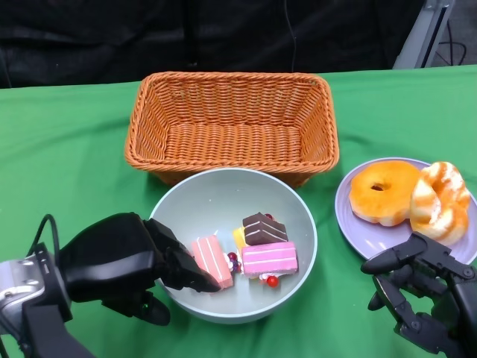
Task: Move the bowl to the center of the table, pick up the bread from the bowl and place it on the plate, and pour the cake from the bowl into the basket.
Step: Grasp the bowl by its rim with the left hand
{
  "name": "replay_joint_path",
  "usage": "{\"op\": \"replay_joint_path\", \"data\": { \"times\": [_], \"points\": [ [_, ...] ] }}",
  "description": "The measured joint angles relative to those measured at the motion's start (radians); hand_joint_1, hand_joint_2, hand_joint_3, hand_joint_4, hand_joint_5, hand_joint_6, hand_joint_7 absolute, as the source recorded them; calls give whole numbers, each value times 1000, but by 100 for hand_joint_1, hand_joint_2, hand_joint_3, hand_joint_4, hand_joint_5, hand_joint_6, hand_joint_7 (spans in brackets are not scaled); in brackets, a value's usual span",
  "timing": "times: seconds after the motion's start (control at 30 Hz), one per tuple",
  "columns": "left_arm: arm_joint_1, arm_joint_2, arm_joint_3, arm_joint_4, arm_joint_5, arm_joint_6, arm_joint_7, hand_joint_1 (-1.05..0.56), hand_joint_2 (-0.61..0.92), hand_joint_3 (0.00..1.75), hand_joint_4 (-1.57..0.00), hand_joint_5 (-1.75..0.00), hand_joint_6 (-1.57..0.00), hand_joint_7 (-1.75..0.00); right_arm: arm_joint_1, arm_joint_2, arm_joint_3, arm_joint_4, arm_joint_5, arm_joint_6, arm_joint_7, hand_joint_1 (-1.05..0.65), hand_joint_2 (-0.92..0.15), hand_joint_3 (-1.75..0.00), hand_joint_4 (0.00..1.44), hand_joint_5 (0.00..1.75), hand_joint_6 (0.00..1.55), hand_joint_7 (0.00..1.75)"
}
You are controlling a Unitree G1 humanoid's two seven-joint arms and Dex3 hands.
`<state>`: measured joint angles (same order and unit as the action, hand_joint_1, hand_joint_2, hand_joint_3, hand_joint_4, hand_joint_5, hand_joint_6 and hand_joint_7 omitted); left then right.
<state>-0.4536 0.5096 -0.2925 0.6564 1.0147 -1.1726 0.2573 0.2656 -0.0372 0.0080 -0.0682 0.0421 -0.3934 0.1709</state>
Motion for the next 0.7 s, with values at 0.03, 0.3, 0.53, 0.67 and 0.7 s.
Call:
{"op": "replay_joint_path", "data": {
  "times": [0.03, 0.3, 0.53, 0.67, 0.7],
  "points": [
    [-6, 2, -17, 2, 3, 18, 10, -44, 87, 1, -88, -2, -81, 0, 0, 0, 0, 0, 1, 0, 0, -21, -77, -57, 66, 152, 64, 126],
    [-26, 6, -149, 19, 52, 150, 86, -36, 86, 0, -93, -2, -89, -3, 1, 0, -2, 0, 13, 0, 0, -23, -76, -58, 66, 151, 65, 125],
    [-46, -16, -251, 105, 83, 211, 255, -27, 77, 0, -112, -5, -115, -7, -1, 0, -5, 4, 13, -1, -1, -23, -77, -56, 67, 150, 67, 122],
    [-67, -34, -304, 187, 82, 184, 371, -24, 77, 1, -127, -8, -129, -8, -7, 0, -5, 15, 11, -1, -3, -23, -77, -56, 67, 150, 67, 121],
    [-71, -34, -315, 203, 81, 175, 390, -24, 77, 1, -129, -8, -130, -8, -8, 0, -5, 16, 11, -2, -4, -23, -77, -56, 67, 150, 67, 121]
  ]
}}
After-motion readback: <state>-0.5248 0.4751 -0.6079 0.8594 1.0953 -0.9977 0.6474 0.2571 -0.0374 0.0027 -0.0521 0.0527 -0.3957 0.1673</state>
